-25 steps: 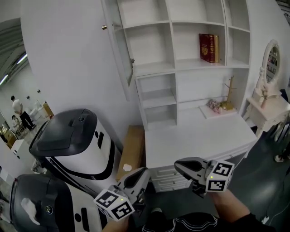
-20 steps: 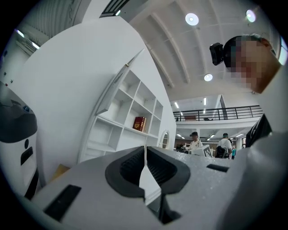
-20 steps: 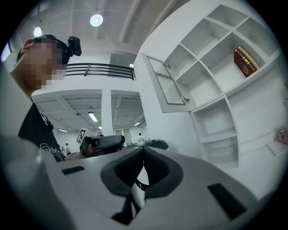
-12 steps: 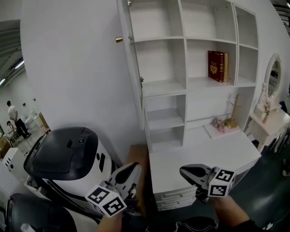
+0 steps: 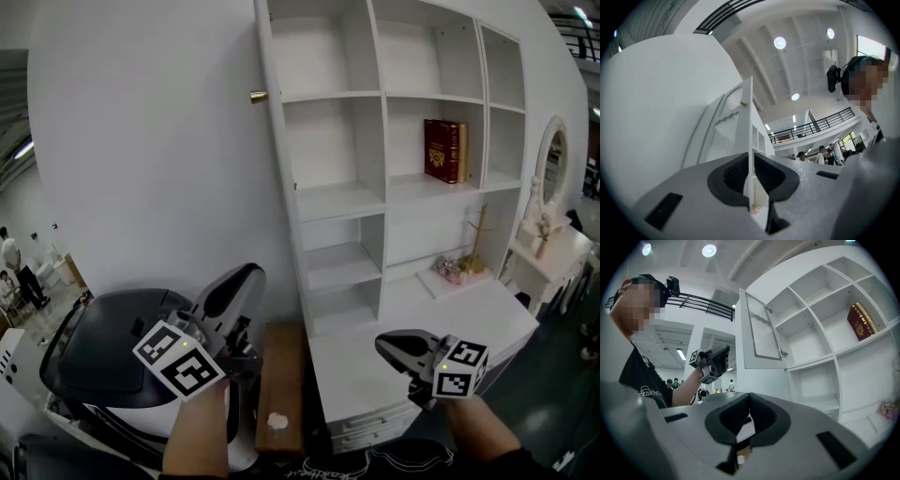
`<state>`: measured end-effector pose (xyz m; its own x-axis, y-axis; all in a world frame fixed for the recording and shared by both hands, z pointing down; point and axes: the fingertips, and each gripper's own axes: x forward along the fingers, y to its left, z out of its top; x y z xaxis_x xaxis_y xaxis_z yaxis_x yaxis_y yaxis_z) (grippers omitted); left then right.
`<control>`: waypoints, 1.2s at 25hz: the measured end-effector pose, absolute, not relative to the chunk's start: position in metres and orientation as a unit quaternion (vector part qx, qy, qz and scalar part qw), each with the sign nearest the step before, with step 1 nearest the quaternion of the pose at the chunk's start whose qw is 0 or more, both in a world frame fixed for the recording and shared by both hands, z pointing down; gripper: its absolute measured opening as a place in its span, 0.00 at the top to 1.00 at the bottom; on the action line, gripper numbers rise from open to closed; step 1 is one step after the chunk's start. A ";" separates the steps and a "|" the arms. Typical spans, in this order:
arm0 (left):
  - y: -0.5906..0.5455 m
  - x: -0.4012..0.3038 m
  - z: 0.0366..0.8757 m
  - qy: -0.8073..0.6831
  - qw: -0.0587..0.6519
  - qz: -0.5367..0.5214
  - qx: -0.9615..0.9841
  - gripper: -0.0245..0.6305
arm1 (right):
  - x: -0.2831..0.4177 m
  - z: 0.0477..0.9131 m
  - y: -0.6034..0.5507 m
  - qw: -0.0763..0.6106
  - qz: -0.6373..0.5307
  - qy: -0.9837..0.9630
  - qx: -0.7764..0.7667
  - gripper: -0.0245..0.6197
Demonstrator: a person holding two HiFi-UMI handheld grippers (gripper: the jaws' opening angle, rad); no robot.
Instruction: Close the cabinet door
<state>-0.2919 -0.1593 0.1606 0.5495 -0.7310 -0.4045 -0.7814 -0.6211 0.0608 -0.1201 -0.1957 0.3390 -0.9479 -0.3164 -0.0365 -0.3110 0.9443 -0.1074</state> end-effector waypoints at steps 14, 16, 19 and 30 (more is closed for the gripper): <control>-0.183 -0.299 0.035 0.263 0.094 0.264 -0.923 0.68 | -0.137 0.338 -0.208 0.014 -0.023 0.981 -0.190 0.95; -0.192 -0.297 0.015 0.243 0.093 0.262 -0.929 0.65 | -0.138 0.332 -0.211 0.008 -0.019 0.981 -0.194 0.95; -0.203 -0.293 -0.006 0.224 0.094 0.269 -0.932 0.64 | -0.135 0.329 -0.215 0.005 -0.013 0.979 -0.203 0.95; -0.233 -0.292 -0.048 0.175 0.062 0.340 -0.922 0.64 | -0.131 0.336 -0.220 -0.009 -0.007 0.976 -0.216 0.95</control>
<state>-0.2925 -0.2327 -0.0482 0.7081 -0.2802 -0.6482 -0.3641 -0.9314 0.0049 -0.1314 -0.2199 0.3357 -0.9063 -0.4222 0.0204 -0.4224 0.9063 -0.0103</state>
